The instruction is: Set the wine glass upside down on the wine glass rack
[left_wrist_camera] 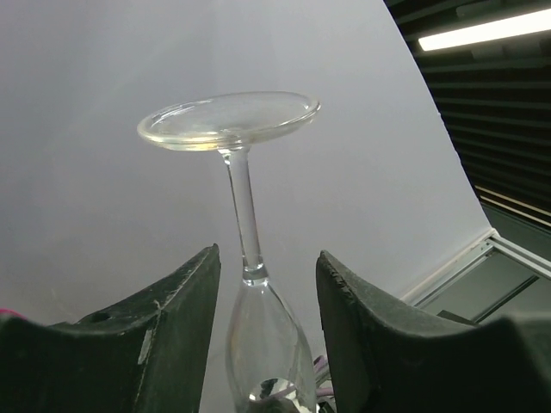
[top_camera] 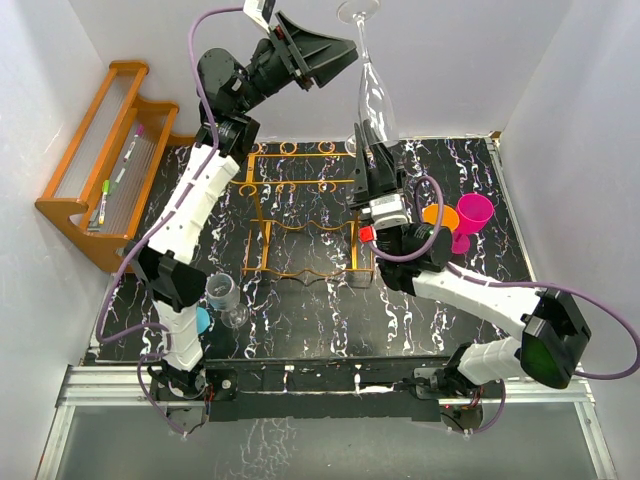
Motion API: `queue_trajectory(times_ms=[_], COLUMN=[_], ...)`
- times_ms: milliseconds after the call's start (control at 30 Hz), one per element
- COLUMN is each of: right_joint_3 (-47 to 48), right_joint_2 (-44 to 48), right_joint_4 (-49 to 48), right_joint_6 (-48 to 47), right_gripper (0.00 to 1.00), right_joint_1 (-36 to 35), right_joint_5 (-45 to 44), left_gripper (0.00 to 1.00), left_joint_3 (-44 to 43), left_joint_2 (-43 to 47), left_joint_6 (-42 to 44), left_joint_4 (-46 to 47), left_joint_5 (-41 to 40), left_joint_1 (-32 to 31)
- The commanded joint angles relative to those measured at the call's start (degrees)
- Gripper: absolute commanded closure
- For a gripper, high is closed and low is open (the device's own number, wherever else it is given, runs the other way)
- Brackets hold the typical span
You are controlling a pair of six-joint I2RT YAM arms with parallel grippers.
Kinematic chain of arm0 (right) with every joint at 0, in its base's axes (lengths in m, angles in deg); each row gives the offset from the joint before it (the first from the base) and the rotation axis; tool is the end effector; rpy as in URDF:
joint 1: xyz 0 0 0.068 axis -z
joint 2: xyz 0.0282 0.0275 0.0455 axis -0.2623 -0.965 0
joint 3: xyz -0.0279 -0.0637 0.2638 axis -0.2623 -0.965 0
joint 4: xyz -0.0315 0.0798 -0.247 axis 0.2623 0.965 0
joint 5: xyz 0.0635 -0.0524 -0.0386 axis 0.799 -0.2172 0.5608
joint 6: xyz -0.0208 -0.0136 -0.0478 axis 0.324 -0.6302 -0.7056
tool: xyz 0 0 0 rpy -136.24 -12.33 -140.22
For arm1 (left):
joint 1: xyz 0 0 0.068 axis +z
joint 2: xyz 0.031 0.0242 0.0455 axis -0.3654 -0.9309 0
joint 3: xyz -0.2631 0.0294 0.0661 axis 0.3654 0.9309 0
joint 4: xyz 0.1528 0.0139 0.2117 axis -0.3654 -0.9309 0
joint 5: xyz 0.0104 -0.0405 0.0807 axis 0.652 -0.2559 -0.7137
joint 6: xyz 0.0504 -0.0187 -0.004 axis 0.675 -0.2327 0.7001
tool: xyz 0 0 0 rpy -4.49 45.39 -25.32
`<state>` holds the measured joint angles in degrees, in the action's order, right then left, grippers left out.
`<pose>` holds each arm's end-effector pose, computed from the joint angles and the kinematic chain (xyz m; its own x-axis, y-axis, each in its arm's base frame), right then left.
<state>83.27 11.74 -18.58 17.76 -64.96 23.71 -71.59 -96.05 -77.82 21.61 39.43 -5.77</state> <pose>0.1751 0.1993 0.4325 0.8950 -0.1526 -0.4191 -0.0047 0.9364 -0.3508 0.3472 -0.2030 0.5644 -0.6610 -0.5377 -0.5234 0.7088 -0.2183 -0.6708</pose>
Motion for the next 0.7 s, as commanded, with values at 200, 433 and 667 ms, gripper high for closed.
queue_trajectory(times_ms=[200,433,667], right_joint_3=[1.92,3.31,3.9], right_joint_2=[-0.55,-2.56,-4.23], right_joint_4=[-4.27,-4.33,-5.09], right_joint_6=[-1.65,-1.53,-2.28], right_gripper=[0.92,0.92,0.92], right_joint_1=[-0.14,-0.57,-1.11], right_joint_5=[-0.06,0.0,0.02], left_gripper=[0.44,0.45,0.52], left_joint_3=[2.24,3.94,3.94], left_joint_2=[6.11,6.12,5.72], left_joint_6=[-2.04,-2.06,-1.8], left_joint_4=[2.61,0.51,0.19], left_joint_5=[1.28,0.32,-0.05], left_joint_1=[1.64,1.19,0.28])
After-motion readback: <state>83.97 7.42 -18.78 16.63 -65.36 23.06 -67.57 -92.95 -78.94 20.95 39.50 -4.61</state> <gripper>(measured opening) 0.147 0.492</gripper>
